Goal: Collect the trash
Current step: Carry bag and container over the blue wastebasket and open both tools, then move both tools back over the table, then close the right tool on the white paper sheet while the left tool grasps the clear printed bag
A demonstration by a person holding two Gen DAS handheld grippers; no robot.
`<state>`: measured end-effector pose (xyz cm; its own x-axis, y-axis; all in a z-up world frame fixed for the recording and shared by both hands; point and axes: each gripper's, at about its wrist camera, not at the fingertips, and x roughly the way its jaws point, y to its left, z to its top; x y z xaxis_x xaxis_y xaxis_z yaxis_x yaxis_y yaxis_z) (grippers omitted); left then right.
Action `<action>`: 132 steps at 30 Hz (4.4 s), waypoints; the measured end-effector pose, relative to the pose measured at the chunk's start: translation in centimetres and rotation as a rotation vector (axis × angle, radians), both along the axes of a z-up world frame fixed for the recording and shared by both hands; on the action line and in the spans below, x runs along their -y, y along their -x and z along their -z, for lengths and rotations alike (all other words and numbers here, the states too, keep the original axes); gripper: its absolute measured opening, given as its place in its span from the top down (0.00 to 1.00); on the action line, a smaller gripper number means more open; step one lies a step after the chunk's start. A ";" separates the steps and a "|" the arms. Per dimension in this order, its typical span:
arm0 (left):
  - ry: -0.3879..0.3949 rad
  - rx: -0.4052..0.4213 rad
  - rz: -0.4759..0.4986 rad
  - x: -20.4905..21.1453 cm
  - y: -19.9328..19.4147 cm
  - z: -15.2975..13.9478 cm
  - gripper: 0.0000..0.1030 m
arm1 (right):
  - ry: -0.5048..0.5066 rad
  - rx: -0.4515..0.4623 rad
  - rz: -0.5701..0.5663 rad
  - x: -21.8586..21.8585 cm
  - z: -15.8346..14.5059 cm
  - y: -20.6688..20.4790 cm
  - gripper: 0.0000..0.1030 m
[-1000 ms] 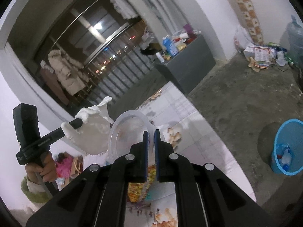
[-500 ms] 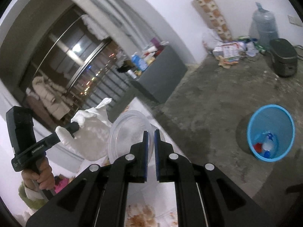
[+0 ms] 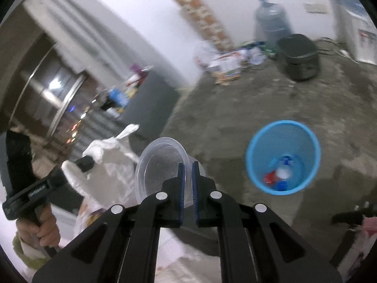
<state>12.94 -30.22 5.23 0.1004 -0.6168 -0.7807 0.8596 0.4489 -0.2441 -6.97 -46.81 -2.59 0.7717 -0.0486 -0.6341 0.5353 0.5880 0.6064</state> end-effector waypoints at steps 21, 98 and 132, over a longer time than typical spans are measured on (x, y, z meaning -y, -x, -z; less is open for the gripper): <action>-0.150 -0.147 0.033 19.7 -0.5 17.6 0.54 | -0.191 -0.335 0.393 14.6 19.1 1.6 0.61; -0.161 -0.100 -0.716 -42.1 -16.0 4.8 0.34 | 0.200 -0.117 -0.693 -24.0 -2.7 -28.9 0.33; -0.496 -0.108 -0.498 -35.4 -18.1 12.2 0.78 | 0.502 -0.362 -0.844 -31.2 3.3 -35.8 0.76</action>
